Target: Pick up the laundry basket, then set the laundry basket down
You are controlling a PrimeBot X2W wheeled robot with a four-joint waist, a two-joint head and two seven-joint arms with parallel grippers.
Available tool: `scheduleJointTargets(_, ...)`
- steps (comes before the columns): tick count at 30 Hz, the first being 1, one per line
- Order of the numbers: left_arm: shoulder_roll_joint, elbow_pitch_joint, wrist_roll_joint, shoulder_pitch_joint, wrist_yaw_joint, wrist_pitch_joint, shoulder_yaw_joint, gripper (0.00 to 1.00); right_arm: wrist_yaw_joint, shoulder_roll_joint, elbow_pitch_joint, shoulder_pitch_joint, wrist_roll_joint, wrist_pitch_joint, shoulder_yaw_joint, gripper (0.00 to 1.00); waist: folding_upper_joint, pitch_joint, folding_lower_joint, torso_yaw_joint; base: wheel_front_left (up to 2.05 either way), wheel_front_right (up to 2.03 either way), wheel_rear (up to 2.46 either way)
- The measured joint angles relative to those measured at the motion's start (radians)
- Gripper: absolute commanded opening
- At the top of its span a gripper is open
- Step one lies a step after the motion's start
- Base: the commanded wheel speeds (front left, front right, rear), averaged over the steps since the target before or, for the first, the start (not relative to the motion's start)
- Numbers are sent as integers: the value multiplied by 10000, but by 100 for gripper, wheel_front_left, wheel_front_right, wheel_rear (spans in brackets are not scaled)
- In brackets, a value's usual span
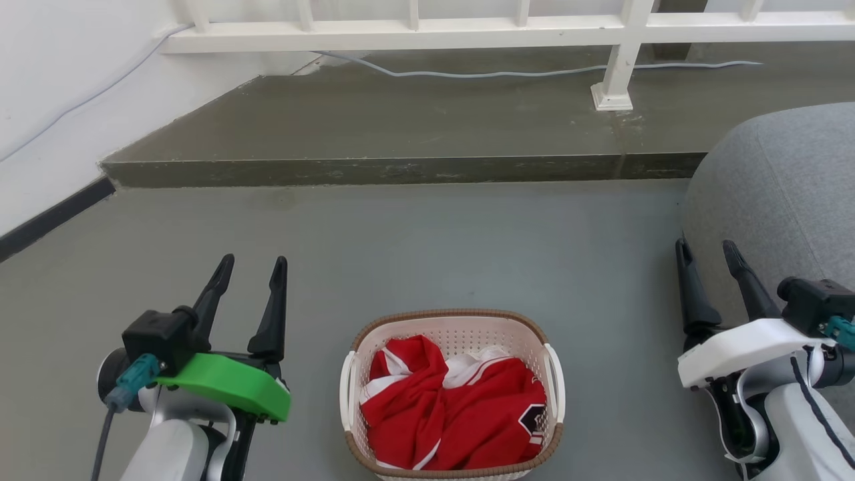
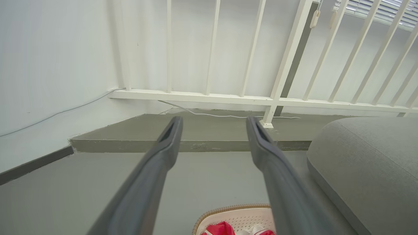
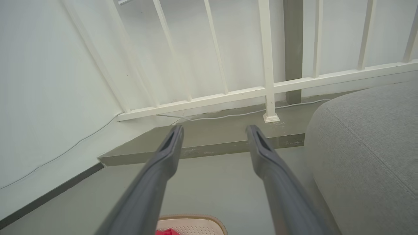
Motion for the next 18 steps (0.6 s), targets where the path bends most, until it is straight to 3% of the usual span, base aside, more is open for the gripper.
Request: scheduleJointTargets(18, -662, 548, 617, 32, 548, -516, 36, 100, -253, 222, 77, 42, -1730, -581, 151, 100, 0, 14, 0, 41, 0, 0, 0)
